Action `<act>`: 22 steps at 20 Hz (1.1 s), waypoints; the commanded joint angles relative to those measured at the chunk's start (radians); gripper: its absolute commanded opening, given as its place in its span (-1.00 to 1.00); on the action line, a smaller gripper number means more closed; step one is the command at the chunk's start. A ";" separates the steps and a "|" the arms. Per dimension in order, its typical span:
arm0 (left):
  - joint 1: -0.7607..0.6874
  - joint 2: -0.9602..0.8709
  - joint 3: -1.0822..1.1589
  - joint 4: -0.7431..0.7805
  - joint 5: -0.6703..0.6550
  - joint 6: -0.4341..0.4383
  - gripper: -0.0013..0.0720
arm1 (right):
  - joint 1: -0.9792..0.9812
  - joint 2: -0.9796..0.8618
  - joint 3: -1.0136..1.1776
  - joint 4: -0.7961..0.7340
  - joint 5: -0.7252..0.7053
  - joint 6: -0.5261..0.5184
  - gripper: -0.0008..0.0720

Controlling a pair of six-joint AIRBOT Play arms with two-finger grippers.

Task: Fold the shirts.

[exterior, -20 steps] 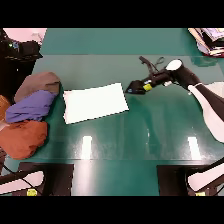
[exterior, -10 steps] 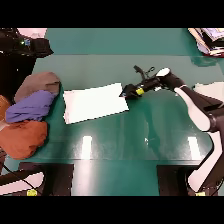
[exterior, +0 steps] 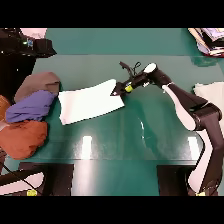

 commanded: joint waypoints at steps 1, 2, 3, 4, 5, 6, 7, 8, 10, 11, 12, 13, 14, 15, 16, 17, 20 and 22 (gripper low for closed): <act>0.000 0.001 0.000 -0.041 -0.033 -0.002 -0.91 | -0.090 0.086 0.045 -0.146 0.034 0.058 -0.94; 0.000 0.001 0.000 -0.050 -0.040 -0.002 -0.91 | -0.140 0.130 0.045 -0.200 0.039 0.079 -0.94; -0.007 0.001 0.000 -0.053 -0.042 -0.001 -0.91 | -0.200 0.178 0.045 -0.254 0.042 0.095 -0.94; -0.021 0.001 0.000 -0.051 -0.038 -0.001 -0.91 | -0.259 0.223 0.045 -0.298 0.049 0.101 -0.94; -0.043 0.001 0.000 -0.050 -0.029 -0.001 -0.91 | -0.328 0.269 0.045 -0.346 0.053 0.114 -0.94; -0.069 0.001 0.000 -0.050 -0.014 -0.001 -0.91 | -0.394 0.307 0.045 -0.384 0.057 0.122 -0.94; -0.098 0.000 0.000 -0.050 0.008 -0.001 -0.91 | -0.467 0.345 0.045 -0.418 0.063 0.122 -0.94; -0.126 0.000 0.000 -0.050 0.030 -0.001 -0.91 | -0.534 0.373 0.045 -0.445 0.065 0.123 -0.94; -0.169 0.000 0.000 -0.050 0.064 -0.002 -0.91 | -0.682 0.416 0.045 -0.467 0.063 0.130 -0.93; -0.189 0.000 0.000 -0.050 0.079 -0.002 -0.91 | -0.748 0.427 0.045 -0.466 0.062 0.137 -0.94; -0.206 0.000 0.000 -0.050 0.088 -0.002 -0.91 | -0.819 0.432 0.045 -0.465 0.060 0.145 -0.94; -0.222 0.000 0.000 -0.050 0.094 -0.002 -0.91 | -0.876 0.431 0.045 -0.464 0.060 0.166 -0.94; -0.236 0.000 0.000 -0.050 0.097 -0.002 -0.91 | -0.931 0.428 0.045 -0.463 0.060 0.188 -0.93; -0.245 0.000 0.000 -0.049 0.098 -0.002 -0.91 | -0.975 0.425 0.045 -0.458 0.060 0.194 -0.94; -0.253 0.000 0.000 -0.048 0.098 -0.002 -0.91 | -1.009 0.424 0.045 -0.458 0.060 0.194 -0.93; -0.253 0.000 0.000 -0.049 0.097 -0.002 -0.91 | -1.035 0.424 0.045 -0.458 0.058 0.193 -0.94; -0.253 0.000 0.000 -0.043 0.108 -0.006 -0.91 | -1.069 0.424 0.048 -0.456 0.057 0.191 -0.94; -0.253 0.000 0.000 -0.043 0.112 -0.006 -0.91 | -1.067 0.424 0.075 -0.452 0.063 0.187 -0.94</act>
